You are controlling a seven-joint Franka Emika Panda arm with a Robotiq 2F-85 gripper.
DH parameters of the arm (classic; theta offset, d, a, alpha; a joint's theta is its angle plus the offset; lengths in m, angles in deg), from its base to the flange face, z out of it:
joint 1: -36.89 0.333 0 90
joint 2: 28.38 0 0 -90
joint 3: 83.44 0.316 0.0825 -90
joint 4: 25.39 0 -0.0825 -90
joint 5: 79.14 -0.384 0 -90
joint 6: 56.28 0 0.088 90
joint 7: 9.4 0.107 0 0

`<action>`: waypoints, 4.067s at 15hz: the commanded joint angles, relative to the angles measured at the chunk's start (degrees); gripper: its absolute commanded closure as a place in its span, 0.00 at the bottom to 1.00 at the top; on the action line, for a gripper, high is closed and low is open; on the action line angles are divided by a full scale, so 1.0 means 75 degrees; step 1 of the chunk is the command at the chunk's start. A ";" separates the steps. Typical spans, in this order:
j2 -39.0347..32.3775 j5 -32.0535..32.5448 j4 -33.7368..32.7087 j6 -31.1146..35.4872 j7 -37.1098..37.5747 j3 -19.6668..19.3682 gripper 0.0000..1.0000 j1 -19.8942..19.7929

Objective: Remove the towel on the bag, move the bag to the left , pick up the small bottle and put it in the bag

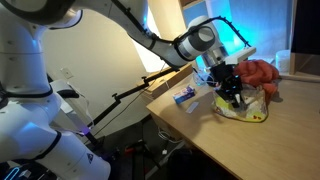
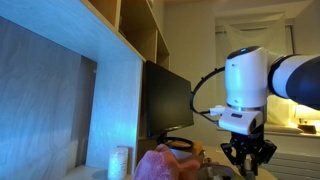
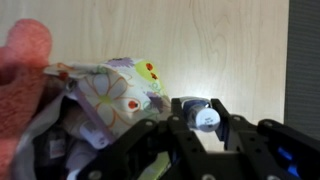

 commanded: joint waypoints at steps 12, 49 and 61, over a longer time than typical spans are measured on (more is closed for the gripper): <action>0.1903 0.1545 0.0766 -0.0597 0.0620 0.1006 0.92 0.1069; -0.0304 -0.0535 -0.2538 -0.1945 -0.1950 0.0439 0.00 0.0875; -0.0702 -0.0668 -0.1421 -0.1633 -0.2210 0.0442 0.00 0.0342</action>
